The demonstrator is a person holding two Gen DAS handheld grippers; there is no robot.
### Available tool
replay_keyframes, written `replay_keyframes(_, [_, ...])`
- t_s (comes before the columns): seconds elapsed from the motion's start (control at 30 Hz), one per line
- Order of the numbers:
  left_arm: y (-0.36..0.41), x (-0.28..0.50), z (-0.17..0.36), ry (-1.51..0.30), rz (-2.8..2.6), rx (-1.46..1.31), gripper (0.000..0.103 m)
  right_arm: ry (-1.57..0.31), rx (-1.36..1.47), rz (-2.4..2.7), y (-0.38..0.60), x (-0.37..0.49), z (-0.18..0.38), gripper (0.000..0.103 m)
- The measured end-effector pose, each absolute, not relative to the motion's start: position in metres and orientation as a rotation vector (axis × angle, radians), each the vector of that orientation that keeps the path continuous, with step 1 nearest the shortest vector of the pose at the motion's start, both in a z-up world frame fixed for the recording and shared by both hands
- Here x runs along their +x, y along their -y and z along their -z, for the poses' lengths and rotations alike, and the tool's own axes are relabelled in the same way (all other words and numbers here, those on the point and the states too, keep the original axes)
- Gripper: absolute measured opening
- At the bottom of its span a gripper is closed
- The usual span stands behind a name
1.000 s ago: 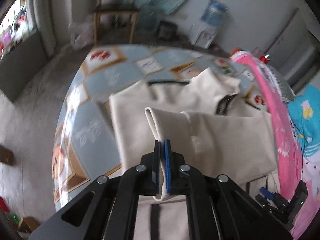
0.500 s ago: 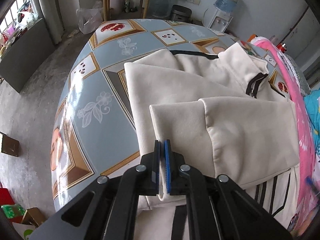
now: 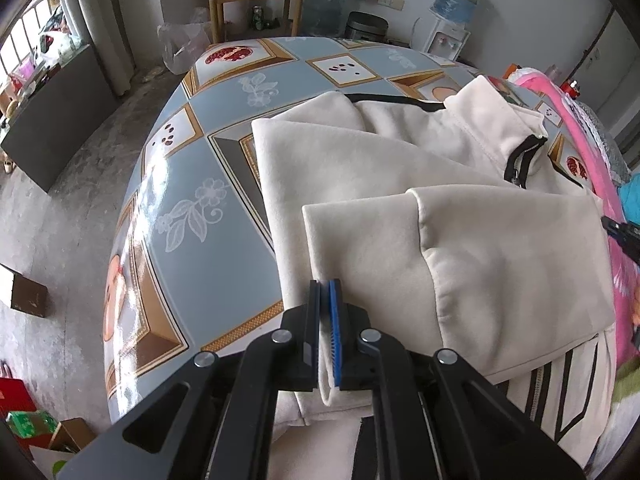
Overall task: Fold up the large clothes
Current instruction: 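Fold the cuff over the jacket with the left tool while the right tool holds fabric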
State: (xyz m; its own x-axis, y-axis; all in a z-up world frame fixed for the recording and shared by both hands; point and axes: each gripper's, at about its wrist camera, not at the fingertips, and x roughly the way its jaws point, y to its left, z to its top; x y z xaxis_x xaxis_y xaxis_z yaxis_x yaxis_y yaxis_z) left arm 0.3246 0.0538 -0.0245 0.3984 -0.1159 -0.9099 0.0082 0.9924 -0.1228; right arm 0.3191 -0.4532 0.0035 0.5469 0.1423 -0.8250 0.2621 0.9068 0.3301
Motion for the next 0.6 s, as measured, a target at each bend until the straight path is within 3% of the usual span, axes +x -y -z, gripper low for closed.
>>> replay_keyframes(0.23, [-0.054, 0.323, 0.023, -1.154, 0.068, -0.085, 0.005, -0.765, 0.471, 0.08, 0.454, 0.284, -0.033, 0.004])
replay_keyframes(0.37, [-0.053, 0.323, 0.023, -1.155, 0.068, -0.086, 0.005, -0.858, 0.491, 0.122, 0.464, 0.296, 0.002, 0.004])
replay_keyframes(0.5, [-0.056, 0.322, 0.023, -1.153, 0.068, -0.093, 0.005, -0.846, 0.416, 0.147, 0.457, 0.301, 0.001, 0.006])
replay_keyframes(0.57, [-0.056, 0.322, 0.022, -1.152, 0.073, -0.088, 0.005, -0.852, 0.355, 0.22, 0.452, 0.299, -0.005, 0.023])
replay_keyframes(0.6, [-0.055, 0.321, 0.021, -1.15, 0.075, -0.081, 0.005, -0.847, 0.333, 0.248, 0.45, 0.295, -0.011, 0.027])
